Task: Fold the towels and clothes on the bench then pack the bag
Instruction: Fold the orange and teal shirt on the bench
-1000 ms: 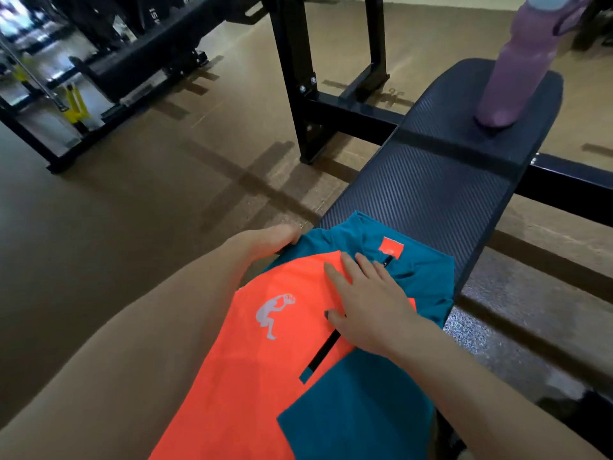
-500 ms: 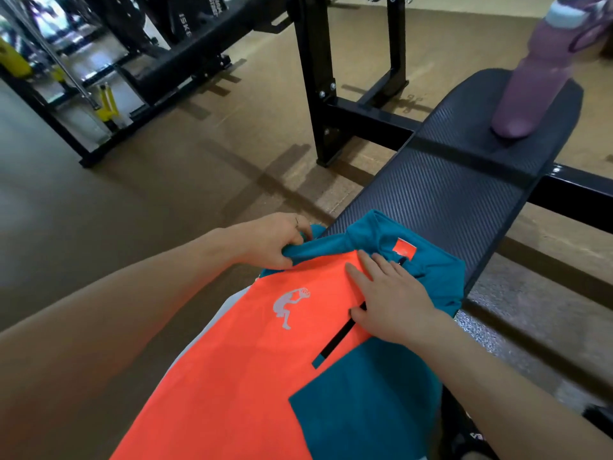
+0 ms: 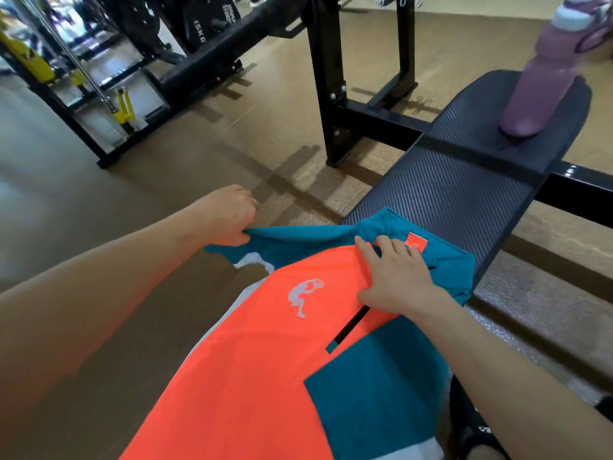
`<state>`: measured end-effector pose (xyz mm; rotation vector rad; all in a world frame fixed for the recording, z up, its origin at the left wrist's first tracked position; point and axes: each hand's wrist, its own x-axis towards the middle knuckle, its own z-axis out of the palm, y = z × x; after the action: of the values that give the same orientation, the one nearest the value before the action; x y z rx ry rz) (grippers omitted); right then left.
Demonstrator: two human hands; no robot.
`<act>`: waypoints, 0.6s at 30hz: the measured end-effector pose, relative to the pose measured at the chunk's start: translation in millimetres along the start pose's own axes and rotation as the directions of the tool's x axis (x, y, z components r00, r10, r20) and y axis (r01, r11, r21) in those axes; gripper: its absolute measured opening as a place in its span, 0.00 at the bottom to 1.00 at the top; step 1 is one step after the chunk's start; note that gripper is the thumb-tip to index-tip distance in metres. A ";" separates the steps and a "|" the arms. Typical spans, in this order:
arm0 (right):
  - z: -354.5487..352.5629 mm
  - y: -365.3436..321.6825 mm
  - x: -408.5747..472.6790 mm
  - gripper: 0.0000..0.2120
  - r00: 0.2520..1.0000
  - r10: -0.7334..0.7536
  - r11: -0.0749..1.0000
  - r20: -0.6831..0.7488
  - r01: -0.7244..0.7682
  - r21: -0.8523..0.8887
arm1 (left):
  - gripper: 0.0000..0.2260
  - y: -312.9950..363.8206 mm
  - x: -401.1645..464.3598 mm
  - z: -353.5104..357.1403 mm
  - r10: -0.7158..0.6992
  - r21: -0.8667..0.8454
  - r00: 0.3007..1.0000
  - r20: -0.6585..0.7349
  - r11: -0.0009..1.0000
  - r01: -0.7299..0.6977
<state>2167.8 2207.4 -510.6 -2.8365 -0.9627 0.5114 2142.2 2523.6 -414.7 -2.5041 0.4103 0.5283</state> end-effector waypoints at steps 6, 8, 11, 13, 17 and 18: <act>-1.5 -10.7 7.0 0.46 0.999 0.040 0.999 0.027 -0.039 -0.031 | 0.08 8.1 -19.9 13.8 -0.185 -0.547 0.977 -0.106 0.831 0.099; -1.1 -14.1 6.9 0.46 0.999 0.046 0.998 0.027 -0.045 -0.041 | 0.05 24.7 -20.2 17.7 -0.201 -0.630 0.978 -0.056 0.767 0.122; 0.7 -17.1 6.0 0.44 0.999 0.048 0.997 0.019 -0.047 -0.053 | 0.18 48.2 -4.3 27.5 -0.202 -0.725 0.978 0.047 0.667 0.173; 1.4 -17.2 6.9 0.44 0.999 0.049 0.998 0.023 -0.048 -0.051 | 0.26 61.9 17.2 28.0 -0.189 -0.757 0.978 0.092 0.624 0.192; 3.1 -13.5 7.8 0.45 0.999 0.037 0.998 0.006 -0.037 -0.041 | 0.32 88.7 71.0 10.4 -0.116 -0.782 0.993 0.015 0.617 0.084; 3.7 -12.2 7.8 0.45 0.999 0.032 0.999 -0.001 -0.032 -0.039 | 0.32 95.2 83.4 4.2 -0.090 -0.777 0.996 -0.010 0.628 0.049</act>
<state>2165.3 2221.8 -513.8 -2.8910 -0.9389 0.5002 2177.0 2434.5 -497.7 -3.3648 0.0836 0.7305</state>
